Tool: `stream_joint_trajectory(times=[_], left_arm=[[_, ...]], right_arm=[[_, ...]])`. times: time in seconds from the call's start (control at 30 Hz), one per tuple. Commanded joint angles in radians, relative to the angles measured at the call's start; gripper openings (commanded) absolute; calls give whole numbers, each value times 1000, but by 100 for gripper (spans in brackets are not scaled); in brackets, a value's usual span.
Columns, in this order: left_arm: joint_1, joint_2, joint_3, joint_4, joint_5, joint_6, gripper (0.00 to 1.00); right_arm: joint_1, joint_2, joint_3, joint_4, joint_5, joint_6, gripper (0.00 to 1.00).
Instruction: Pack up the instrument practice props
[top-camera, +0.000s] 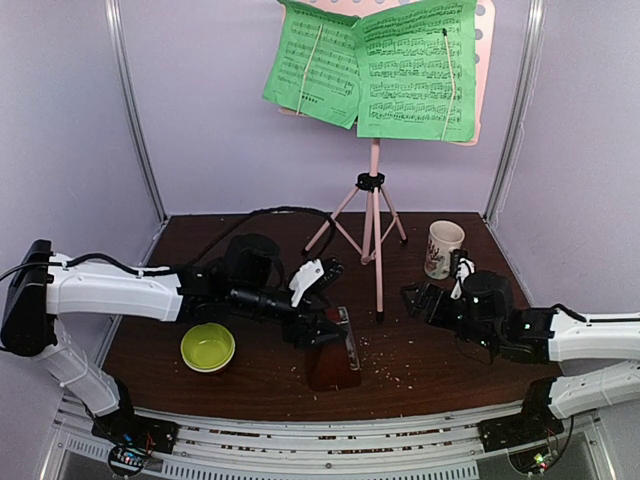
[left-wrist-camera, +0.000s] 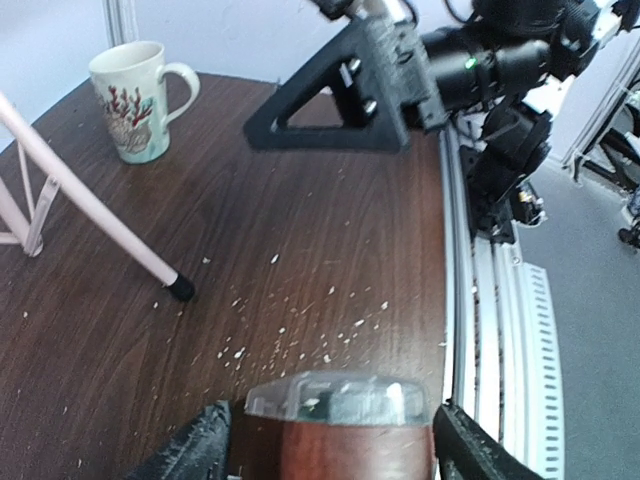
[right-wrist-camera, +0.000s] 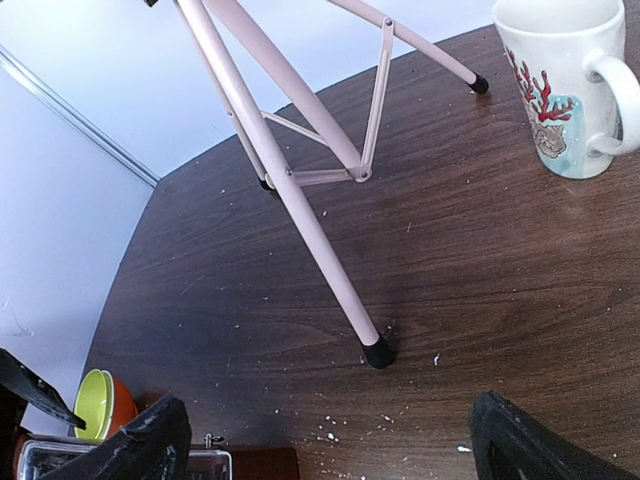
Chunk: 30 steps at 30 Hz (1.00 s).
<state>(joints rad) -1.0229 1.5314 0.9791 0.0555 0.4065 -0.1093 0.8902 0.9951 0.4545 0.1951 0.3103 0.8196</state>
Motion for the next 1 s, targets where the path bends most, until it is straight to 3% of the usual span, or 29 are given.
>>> stream_joint_trajectory(times=[0.0,0.13,0.3,0.57,0.97], left_arm=[[2,-28,-35,49,-83,5,65],[1,-48,-56,55,-156,-18,59],[1,-90,-91,88,-304,-100,44],[1,-86,-111,117,-586,-270,43],[0,-17,-62,101,-607,-290,43]], right_arm=[[-3,-14,4,14,42,27,100],[-4,10,46,-30,-20,-13,100],[4,36,61,-29,-108,-64,100],[137,176,94,1,-57,-82,99],[362,607,279,192,57,-19,99]])
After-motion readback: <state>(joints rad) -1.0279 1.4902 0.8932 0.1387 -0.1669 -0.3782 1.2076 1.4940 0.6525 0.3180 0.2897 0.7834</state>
